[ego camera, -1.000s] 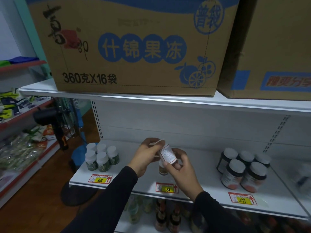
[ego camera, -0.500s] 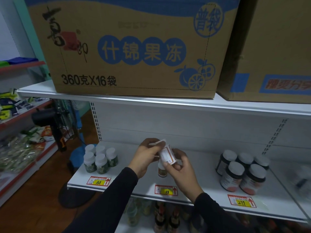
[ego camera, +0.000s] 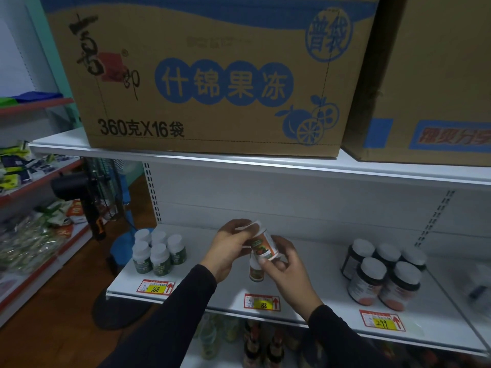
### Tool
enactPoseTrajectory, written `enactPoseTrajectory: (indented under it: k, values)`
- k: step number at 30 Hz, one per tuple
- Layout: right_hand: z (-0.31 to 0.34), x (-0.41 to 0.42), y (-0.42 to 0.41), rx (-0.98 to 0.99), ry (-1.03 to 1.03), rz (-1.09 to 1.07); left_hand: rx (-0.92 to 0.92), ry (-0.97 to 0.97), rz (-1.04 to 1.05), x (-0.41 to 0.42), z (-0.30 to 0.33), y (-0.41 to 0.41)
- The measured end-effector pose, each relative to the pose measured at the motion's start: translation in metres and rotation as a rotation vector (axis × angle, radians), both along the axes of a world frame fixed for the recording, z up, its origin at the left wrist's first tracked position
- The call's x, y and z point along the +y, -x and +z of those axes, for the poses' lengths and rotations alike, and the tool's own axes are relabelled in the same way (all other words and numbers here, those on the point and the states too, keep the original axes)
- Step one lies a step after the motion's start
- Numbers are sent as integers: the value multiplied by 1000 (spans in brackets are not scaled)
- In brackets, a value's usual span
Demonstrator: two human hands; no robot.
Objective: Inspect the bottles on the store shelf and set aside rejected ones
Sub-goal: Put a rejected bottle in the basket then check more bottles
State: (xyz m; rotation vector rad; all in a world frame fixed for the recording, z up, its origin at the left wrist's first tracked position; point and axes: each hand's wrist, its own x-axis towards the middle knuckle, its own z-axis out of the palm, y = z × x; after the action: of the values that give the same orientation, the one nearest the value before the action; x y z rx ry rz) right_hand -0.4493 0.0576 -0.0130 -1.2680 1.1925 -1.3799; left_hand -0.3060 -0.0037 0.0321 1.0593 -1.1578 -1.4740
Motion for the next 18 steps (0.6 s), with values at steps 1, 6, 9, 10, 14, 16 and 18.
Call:
enactPoseTrajectory:
  k: [1, 6, 9, 10, 14, 16, 18]
  values:
    - [0, 0, 0, 2, 0, -7, -12, 3, -6, 0, 0, 0]
    - [1, 0, -1, 24, -4, -14, -10, 0, -29, -1, -1, -3]
    - [2, 0, -3, 31, -4, -18, -5, -27, -42, -3, -3, -3]
    - [3, 0, -3, 31, -2, -19, -9, -33, -43, -4, -3, -3]
    - [5, 1, -2, 33, 0, 1, -10, -126, -8, -5, -3, -3]
    - [6, 2, -3, 58, 19, 27, -4, -237, 18, -7, -4, -2]
    - [8, 3, -5, 109, 46, 33, -28, -329, 46, -9, -6, -1]
